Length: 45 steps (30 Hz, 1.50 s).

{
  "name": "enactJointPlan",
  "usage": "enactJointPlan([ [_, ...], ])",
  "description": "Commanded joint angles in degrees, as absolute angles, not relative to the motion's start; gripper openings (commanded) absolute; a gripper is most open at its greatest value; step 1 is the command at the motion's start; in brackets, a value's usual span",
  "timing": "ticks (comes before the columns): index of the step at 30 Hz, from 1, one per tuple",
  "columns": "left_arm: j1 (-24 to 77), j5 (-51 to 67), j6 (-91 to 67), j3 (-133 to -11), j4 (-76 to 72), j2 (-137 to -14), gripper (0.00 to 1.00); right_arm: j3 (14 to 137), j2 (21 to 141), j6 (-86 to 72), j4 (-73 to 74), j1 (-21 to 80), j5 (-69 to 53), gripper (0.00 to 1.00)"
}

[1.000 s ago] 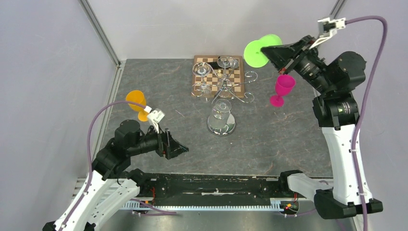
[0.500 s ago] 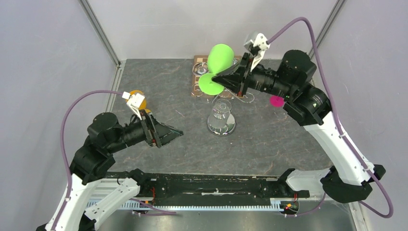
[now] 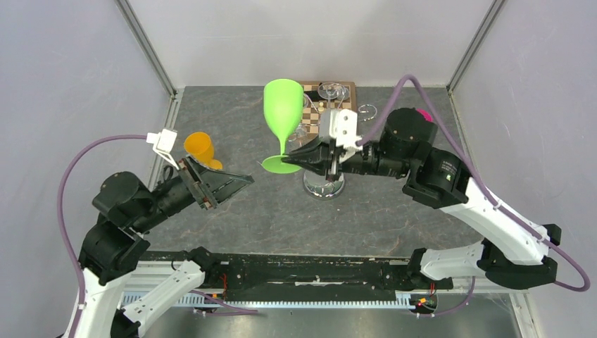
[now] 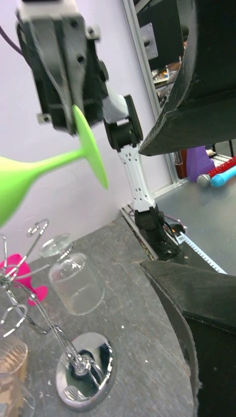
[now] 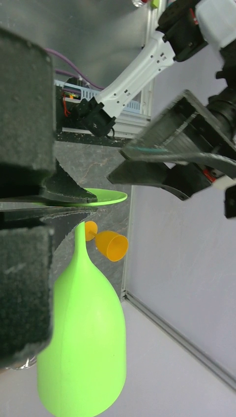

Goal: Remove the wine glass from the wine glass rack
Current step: Place the wine glass at the center of the board.

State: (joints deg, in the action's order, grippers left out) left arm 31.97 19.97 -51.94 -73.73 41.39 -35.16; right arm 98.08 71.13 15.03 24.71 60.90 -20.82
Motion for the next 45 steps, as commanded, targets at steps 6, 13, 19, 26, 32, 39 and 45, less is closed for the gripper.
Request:
enactJointPlan([
  [6, 31.9, 19.3, -57.3, -78.1, 36.7, -35.0, 0.83, 91.4, 67.3, 26.7, 19.0, 68.3, -17.5, 0.00],
  [13, 31.9, 20.7, -55.2, -77.9, 36.4, -35.8, 0.83, 89.7, 68.4, 28.7, 15.4, 73.6, -15.8, 0.00],
  [19, 31.9, 21.5, -56.0, -75.8, 35.4, -35.5, 0.83, 88.7, 69.5, 31.3, 11.9, 77.0, -15.1, 0.00],
  [26, 31.9, 25.5, -57.7, -72.7, 31.9, -35.4, 0.81, 90.2, 72.3, 33.5, 9.8, 78.9, -13.6, 0.00],
  [32, 31.9, 26.9, -57.9, -70.7, 31.2, -34.7, 0.77, 91.1, 74.0, 34.8, 8.6, 80.2, -13.1, 0.00],
  [39, 31.9, 28.0, -57.7, -69.9, 31.1, -34.0, 0.62, 91.1, 75.3, 35.3, 7.1, 81.2, -10.2, 0.00],
  [45, 31.9, 28.5, -57.4, -69.6, 31.7, -33.5, 0.39, 89.4, 74.2, 35.5, 5.0, 81.8, -7.8, 0.00],
])
